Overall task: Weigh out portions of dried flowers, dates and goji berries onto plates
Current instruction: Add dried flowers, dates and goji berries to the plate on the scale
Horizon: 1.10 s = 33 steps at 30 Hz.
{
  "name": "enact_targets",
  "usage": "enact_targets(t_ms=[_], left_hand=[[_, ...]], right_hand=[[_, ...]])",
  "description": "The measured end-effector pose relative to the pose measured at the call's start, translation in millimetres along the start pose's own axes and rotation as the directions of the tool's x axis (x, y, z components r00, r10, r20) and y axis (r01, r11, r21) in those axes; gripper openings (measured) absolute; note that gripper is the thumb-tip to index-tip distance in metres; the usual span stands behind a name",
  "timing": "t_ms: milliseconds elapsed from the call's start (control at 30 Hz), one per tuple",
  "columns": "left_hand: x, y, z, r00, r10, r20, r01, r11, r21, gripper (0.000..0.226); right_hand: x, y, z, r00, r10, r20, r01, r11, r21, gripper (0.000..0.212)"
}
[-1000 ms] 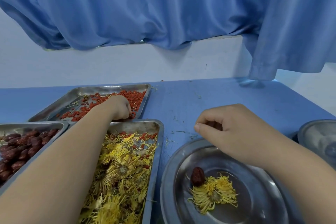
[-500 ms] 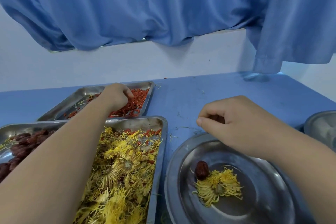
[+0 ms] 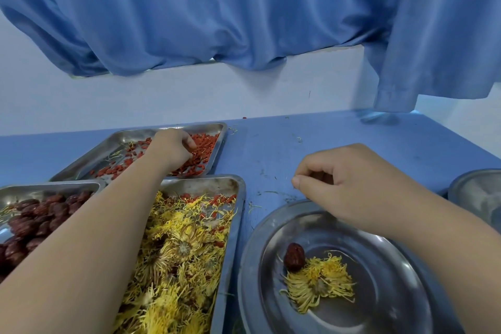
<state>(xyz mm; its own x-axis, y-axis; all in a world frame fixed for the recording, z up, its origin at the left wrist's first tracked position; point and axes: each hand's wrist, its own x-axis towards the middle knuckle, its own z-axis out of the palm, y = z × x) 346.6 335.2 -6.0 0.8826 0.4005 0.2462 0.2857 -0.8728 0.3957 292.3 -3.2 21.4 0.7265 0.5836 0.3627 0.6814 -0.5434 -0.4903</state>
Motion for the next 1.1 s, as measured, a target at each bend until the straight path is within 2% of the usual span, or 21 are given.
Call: enact_targets(t_ms=[300, 467, 600, 700, 767, 900, 1000, 1100], left_hand=[[-11.6, -0.9, -5.6, 1.0, 0.009, -0.021, -0.011, 0.995, -0.095, 0.026], [-32.3, 22.0, -18.2, 0.997, 0.076, 0.028, -0.063, 0.943, -0.325, 0.018], [-59.6, 60.9, -21.8, 0.976, 0.154, 0.154, -0.032, 0.801, -0.598, 0.016], [-86.8, 92.9, -19.4, 0.936, 0.254, 0.244, -0.019, 0.728, -0.685, 0.015], [-107.6, 113.5, -17.9, 0.893, 0.332, 0.303, -0.052, 0.746, -0.664, 0.011], [-143.4, 150.4, -11.3, 0.761, 0.491, 0.425, -0.156, 0.773, -0.614, 0.013], [-156.3, 165.8, -4.7, 0.696, 0.524, 0.49, -0.21, 0.802, -0.559, 0.019], [-160.5, 168.7, -5.2, 0.667, 0.52, 0.533, -0.199, 0.814, -0.545, 0.024]], right_hand=[[-0.2, 1.0, -1.1, 1.0, 0.014, -0.01, -0.014, 1.0, 0.01, 0.024], [-1.3, 2.7, -11.7, 0.998, 0.047, -0.04, -0.045, 0.998, 0.053, 0.022], [-3.0, 4.8, -25.6, 0.995, 0.083, -0.063, -0.078, 0.994, 0.08, 0.021], [-3.5, 7.4, -35.4, 0.991, 0.093, -0.095, -0.085, 0.992, 0.089, 0.021], [-4.2, 9.1, -41.6, 0.987, 0.104, -0.123, -0.091, 0.99, 0.107, 0.02], [-6.2, 9.6, -49.1, 0.984, 0.107, -0.146, -0.088, 0.988, 0.129, 0.02], [-7.8, 7.2, -52.3, 0.985, 0.111, -0.134, -0.092, 0.986, 0.138, 0.02], [-10.9, 5.2, -59.0, 0.985, 0.121, -0.121, -0.104, 0.985, 0.136, 0.02]])
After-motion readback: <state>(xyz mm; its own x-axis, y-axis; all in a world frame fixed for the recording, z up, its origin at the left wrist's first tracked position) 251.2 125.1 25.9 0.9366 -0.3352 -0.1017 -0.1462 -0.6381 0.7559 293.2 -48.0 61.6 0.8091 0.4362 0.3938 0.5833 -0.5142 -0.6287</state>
